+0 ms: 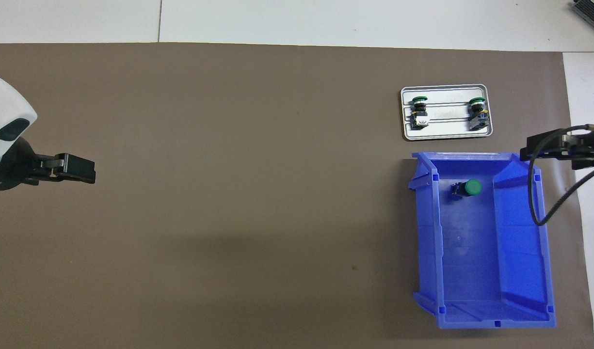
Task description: Place and press button with both arms
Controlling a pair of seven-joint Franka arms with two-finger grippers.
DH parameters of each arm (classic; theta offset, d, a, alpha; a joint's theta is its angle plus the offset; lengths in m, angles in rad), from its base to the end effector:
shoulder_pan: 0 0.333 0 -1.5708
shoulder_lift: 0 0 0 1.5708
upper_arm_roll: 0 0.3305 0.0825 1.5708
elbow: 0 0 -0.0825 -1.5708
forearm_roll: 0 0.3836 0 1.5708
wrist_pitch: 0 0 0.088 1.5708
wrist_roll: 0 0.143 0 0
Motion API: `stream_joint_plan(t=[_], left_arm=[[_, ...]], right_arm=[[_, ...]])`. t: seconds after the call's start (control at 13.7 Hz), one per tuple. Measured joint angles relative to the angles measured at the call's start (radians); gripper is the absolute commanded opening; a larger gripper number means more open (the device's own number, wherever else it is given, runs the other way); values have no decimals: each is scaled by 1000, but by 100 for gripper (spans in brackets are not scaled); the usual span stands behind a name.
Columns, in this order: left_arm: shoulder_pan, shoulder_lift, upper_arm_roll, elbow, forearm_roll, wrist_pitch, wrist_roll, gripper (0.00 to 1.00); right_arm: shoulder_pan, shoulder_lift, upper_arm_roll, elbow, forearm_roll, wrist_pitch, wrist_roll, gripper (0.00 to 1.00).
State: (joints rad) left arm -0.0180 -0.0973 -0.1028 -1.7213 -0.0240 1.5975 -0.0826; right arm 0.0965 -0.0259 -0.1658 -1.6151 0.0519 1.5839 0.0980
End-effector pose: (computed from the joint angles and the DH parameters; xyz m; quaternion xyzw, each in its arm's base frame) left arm 0.5173 -0.0685 0.5864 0.9997 -0.0183 -0.0141 0.0056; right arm 0.5454 -0.0316 0.5975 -0.9961 0.0839 0.0032 0.0280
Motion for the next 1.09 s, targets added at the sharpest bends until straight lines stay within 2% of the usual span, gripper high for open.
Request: stream_joint_plan(t=[0.36,1.09], left_arm=[[0,0,0,0,0,0,0,100],[0,0,0,0,0,0,0,100]], right_arm=[[-73,-44,-8,21,-44,-79,-48,100],[-9,-43,36,20,-99,-79,-59,100]])
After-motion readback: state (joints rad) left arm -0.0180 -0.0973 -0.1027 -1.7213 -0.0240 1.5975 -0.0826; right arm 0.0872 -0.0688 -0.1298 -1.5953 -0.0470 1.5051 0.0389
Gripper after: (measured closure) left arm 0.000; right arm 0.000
